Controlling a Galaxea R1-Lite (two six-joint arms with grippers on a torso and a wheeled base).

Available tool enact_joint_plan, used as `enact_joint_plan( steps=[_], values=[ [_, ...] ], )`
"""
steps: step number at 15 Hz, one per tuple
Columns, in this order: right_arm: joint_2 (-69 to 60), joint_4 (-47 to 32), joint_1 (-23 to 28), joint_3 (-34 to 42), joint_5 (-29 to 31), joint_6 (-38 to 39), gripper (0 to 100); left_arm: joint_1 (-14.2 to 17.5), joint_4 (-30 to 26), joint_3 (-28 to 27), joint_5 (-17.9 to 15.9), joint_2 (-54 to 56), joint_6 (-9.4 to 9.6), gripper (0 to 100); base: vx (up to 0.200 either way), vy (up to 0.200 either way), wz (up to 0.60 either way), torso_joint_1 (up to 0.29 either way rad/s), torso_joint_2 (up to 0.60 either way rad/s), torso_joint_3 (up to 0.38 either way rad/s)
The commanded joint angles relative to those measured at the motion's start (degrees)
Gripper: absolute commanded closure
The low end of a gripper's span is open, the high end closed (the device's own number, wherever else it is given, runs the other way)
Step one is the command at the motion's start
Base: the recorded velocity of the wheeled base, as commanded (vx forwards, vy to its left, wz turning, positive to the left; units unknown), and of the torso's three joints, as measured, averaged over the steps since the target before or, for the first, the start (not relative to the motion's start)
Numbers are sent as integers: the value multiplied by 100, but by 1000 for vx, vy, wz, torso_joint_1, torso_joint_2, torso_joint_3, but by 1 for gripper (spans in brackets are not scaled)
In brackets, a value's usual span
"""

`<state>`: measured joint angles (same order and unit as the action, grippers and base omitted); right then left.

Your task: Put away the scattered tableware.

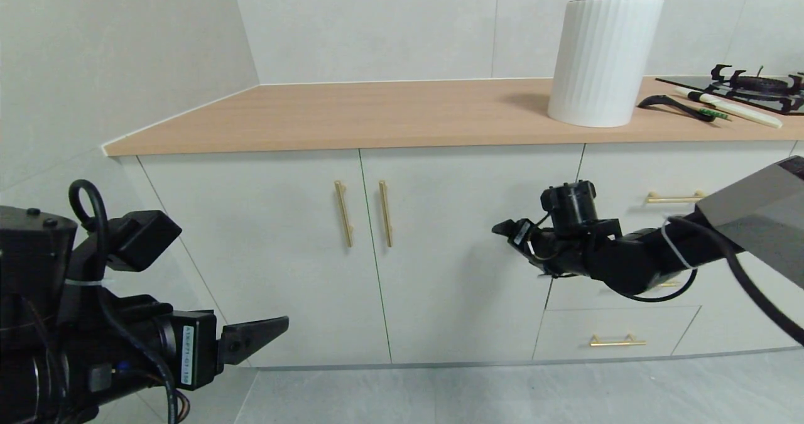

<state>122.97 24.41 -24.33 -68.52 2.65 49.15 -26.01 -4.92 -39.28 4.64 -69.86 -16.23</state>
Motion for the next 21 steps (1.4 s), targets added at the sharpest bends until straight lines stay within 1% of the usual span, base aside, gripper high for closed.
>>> enact_joint_plan(
  steps=[1,2,5,7,8,9,10,12,13,14,15,16,17,18,19,21],
  values=[
    [-1521,29,7,1632,-1952,-1303,0,0,0,8,1,-1,-3,0,0,0,0,0,0,0],
    [-1636,38,7,1746,-2058,-1523,0,0,0,-1,1,-1,-3,0,0,0,0,0,0,0],
    [-1996,20,-28,1772,-1513,-1602,0,0,0,8,10,43,5,0,0,0,0,0,0,0],
    [-2435,38,7,1887,-1056,-1953,0,0,0,17,28,157,32,0,0,0,0,0,0,0],
    [-3182,47,69,2203,-352,-2226,0,17,0,87,89,430,41,0,0,0,0,0,0,0],
    [-3666,47,218,2326,-89,-2375,0,61,-8,149,151,614,58,0,0,0,0,0,0,0],
    [-4228,47,421,2458,-18,-2498,0,114,-8,272,177,834,199,0,0,0,0,0,0,0],
    [-5459,38,588,2915,-10,-2797,0,228,-8,526,450,1458,568,0,0,0,0,0,0,0],
    [-6030,29,605,3196,-1,-2955,0,299,-8,632,590,1801,647,0,0,0,0,0,0,0],
    [-6803,-6,737,3486,-1,-3289,0,360,-8,790,643,2284,691,0,0,0,0,0,0,0],
    [-7261,-6,1045,3609,-10,-3500,0,431,-17,931,652,2680,717,0,0,0,0,0,0,0],
    [-7261,-6,1045,3609,-10,-3500,0,431,-17,931,652,2680,717,0,0,0,0,0,0,0],
    [-8043,-138,2020,3697,-80,-3658,0,677,-35,1230,661,3567,849,0,0,0,0,0,0,0],
    [-8394,-340,2240,3750,-106,-3676,0,817,-44,1317,661,3919,919,0,0,0,0,0,0,0],
    [-9001,-806,2301,3838,-133,-3729,0,975,-61,1432,661,4394,1007,0,0,0,0,0,0,0],
    [-10222,-2265,2266,3829,-221,-3984,0,1327,-105,1643,661,5053,1280,0,0,0,0,0,0,0]
  ],
)
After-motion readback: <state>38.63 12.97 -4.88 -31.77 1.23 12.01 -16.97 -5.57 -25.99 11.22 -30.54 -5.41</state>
